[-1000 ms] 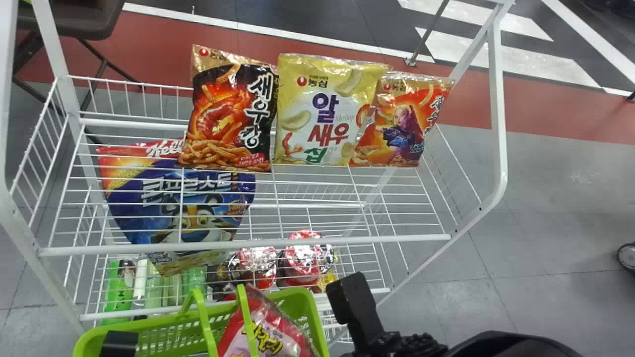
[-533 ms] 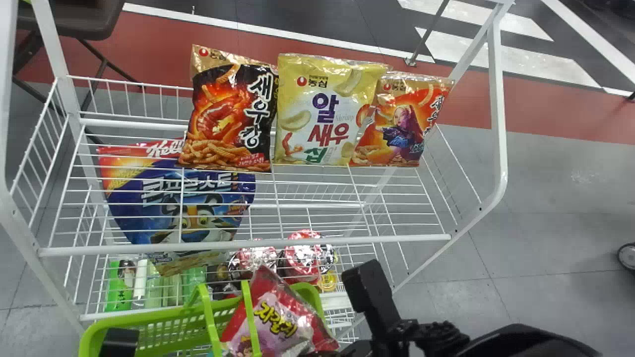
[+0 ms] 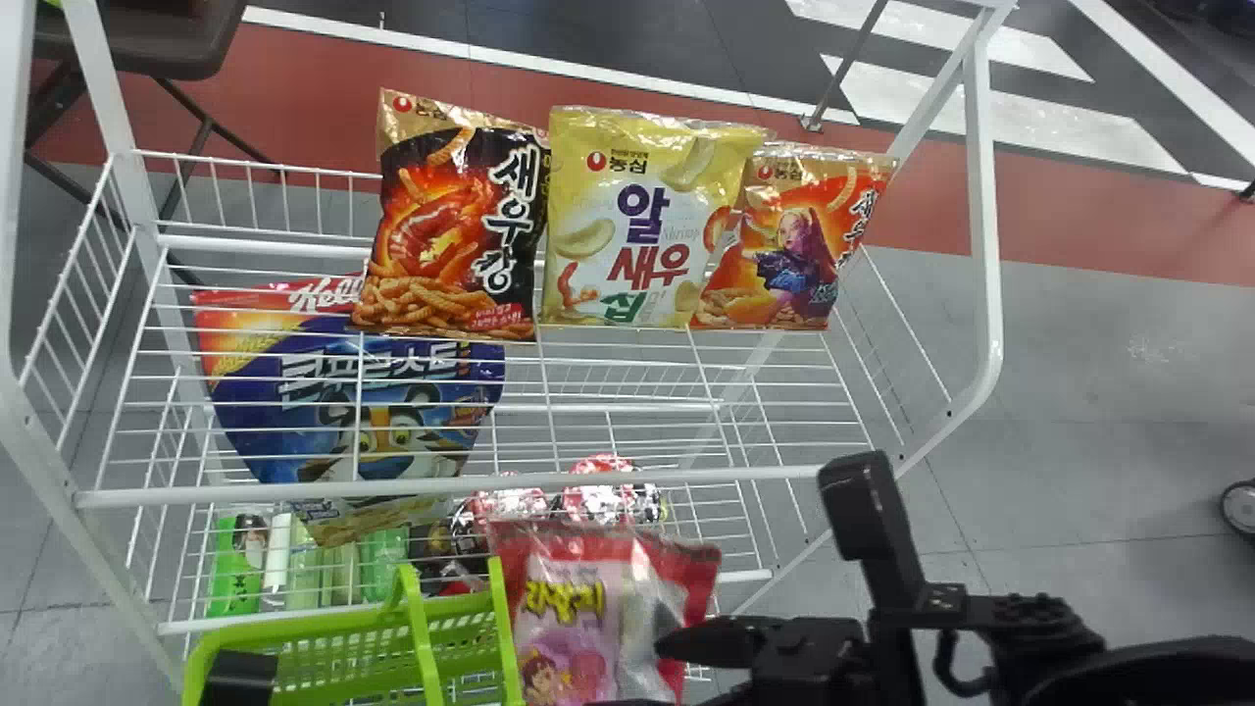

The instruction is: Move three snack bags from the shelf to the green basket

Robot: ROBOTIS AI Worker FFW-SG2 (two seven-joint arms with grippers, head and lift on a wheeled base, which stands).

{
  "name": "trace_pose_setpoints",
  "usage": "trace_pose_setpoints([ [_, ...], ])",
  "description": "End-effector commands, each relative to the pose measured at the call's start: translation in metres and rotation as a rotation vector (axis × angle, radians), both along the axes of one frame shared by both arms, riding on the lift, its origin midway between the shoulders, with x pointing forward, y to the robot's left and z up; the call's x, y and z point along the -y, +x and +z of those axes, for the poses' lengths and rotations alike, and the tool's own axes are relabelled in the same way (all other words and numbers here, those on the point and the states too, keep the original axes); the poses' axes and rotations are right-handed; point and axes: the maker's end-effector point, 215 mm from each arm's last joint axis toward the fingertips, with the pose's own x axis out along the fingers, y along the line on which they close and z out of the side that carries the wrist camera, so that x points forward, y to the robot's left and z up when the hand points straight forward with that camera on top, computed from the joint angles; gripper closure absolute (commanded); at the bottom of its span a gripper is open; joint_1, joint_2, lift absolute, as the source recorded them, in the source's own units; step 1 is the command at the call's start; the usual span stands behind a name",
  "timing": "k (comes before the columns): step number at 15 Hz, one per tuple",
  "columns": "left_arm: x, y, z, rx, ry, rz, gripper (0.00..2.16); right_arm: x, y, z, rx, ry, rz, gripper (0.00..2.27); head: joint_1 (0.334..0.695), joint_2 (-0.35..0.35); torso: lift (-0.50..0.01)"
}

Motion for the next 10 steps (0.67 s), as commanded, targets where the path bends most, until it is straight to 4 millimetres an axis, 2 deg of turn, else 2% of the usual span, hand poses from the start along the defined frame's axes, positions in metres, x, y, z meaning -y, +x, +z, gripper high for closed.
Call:
trace_pose_setpoints([
  [1, 0.001, 0.000, 0.000, 0.002, 0.001, -0.002, 1.64, 0.013, -0.001, 0.006, -0.007, 0.011, -0.033, 0.02, 0.695, -0.350, -0.047],
  [4, 0.001, -0.003, 0.001, -0.002, -0.001, -0.007, 1.64, 0.018, 0.001, 0.017, 0.011, 0.037, -0.055, 0.03, 0.695, -0.350, -0.047],
  [7, 0.001, -0.006, 0.002, -0.006, -0.003, -0.009, 1.64, 0.020, 0.015, 0.046, 0.076, 0.137, -0.124, 0.06, 0.695, -0.350, -0.047],
  [8, 0.002, -0.007, 0.002, -0.006, -0.005, -0.010, 1.64, 0.019, 0.019, 0.048, 0.084, 0.162, -0.158, 0.07, 0.695, -0.350, -0.047],
  [10, 0.002, -0.008, 0.002, -0.005, -0.005, -0.010, 1.64, 0.017, 0.028, 0.031, 0.057, 0.161, -0.259, 0.07, 0.695, -0.350, -0.047],
])
